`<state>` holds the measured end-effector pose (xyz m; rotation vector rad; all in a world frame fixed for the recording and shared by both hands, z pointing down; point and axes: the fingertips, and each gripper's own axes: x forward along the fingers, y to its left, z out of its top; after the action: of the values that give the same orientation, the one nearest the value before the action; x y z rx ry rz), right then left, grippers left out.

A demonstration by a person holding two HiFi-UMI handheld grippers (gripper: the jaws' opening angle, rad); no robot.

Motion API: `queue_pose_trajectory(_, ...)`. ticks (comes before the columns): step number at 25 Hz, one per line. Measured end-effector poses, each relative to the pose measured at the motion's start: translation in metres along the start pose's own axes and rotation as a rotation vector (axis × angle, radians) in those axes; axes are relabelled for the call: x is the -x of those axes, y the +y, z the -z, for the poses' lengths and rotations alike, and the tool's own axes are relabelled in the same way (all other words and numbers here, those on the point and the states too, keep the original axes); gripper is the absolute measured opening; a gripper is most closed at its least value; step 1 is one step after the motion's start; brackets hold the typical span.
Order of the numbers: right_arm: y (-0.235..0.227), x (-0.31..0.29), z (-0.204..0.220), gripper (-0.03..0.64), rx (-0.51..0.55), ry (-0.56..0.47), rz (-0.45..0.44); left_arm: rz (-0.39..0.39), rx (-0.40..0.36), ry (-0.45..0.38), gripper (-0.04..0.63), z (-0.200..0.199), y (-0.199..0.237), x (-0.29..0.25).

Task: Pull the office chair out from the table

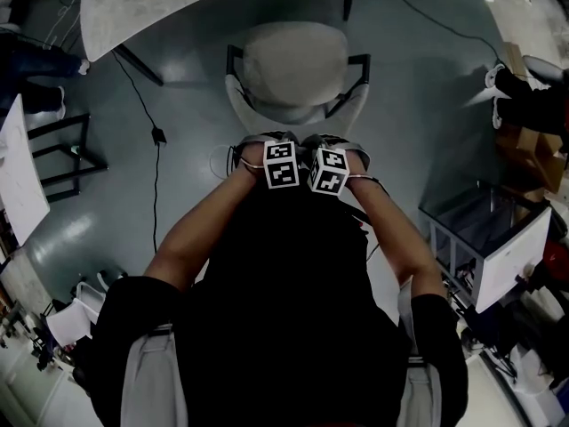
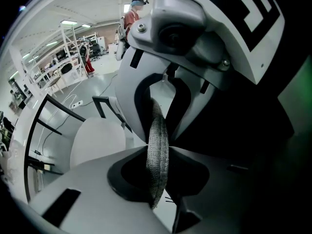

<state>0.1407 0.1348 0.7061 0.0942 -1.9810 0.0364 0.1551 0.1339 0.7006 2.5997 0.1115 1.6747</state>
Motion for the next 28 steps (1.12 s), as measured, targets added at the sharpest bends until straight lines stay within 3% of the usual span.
queue_pose_trajectory(19,0.084,-0.004,-0.021,0.087,-0.102,0.021,0.014,0.061,-0.067,-0.006,0.091,0.025,-0.084,0.007)
queue_pose_trajectory(28,0.102,-0.007,-0.029,0.087,-0.143,0.024,0.051,0.066,-0.085,-0.018,0.092,0.033,-0.102,0.010)
